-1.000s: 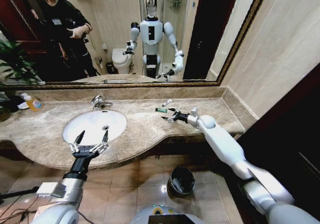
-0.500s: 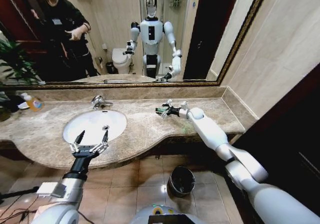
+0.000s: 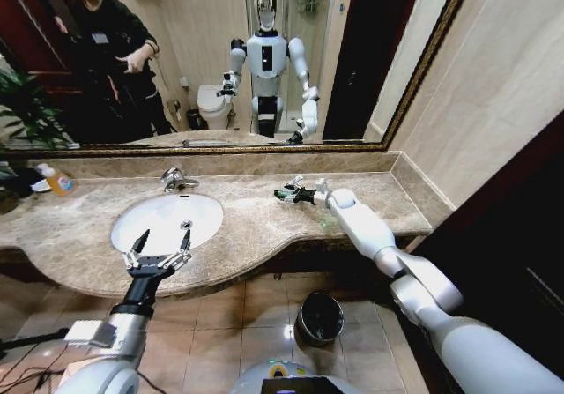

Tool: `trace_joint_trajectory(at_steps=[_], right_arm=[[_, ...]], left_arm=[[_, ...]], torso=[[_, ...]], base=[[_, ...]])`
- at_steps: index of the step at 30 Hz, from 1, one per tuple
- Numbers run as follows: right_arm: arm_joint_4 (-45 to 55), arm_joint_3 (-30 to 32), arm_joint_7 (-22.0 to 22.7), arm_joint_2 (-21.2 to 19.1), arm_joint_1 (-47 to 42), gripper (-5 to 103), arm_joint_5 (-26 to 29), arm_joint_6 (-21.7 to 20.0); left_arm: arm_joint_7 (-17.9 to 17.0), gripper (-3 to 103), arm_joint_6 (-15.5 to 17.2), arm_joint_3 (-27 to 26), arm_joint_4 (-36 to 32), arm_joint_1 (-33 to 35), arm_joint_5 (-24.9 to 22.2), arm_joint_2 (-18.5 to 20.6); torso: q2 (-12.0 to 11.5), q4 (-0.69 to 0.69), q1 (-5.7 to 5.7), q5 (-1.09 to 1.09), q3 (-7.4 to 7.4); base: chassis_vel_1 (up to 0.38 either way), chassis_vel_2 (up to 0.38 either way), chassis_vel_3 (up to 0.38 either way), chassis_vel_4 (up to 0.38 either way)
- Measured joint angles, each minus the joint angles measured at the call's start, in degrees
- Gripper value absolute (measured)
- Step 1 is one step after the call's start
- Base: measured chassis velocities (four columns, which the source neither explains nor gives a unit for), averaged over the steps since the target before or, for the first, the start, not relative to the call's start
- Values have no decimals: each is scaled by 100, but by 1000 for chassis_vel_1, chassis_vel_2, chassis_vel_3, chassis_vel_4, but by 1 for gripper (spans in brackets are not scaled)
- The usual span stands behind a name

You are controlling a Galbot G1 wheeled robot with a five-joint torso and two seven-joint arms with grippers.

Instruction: Pick up the trash from the sink and place it in the trash bin.

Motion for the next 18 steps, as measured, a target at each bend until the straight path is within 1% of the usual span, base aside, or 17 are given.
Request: trace_joint_trajectory(at_steps=[10, 12, 15, 16, 17, 18], right_arm=[[-48, 64, 71, -31, -20, 55, -110, 34], [-48, 98, 97, -33, -31, 48, -180, 51], [-45, 143, 146, -28, -34, 47, -246, 71], [-40, 147, 166, -32, -38, 38, -260, 75], [-28, 147, 185, -42, -44, 32, -266, 79], [-28, 147, 185, -42, -44, 32, -266, 79]], left_arm=[[0, 100, 0, 0, 0, 0, 0, 0], [0, 100, 0, 0, 0, 0, 0, 0], [0, 100, 0, 0, 0, 0, 0, 0], [0, 100, 0, 0, 0, 0, 0, 0], [0, 100, 0, 0, 0, 0, 0, 0], [0, 100, 0, 0, 0, 0, 0, 0]], torso=[[0, 0, 0, 0, 0], [0, 0, 0, 0, 0], [0, 0, 0, 0, 0], [0, 0, 0, 0, 0], [0, 0, 0, 0, 0], [0, 0, 0, 0, 0]], base=[[0, 0, 0, 0], [0, 0, 0, 0], [0, 0, 0, 0], [0, 0, 0, 0], [0, 0, 0, 0], [0, 0, 0, 0]])
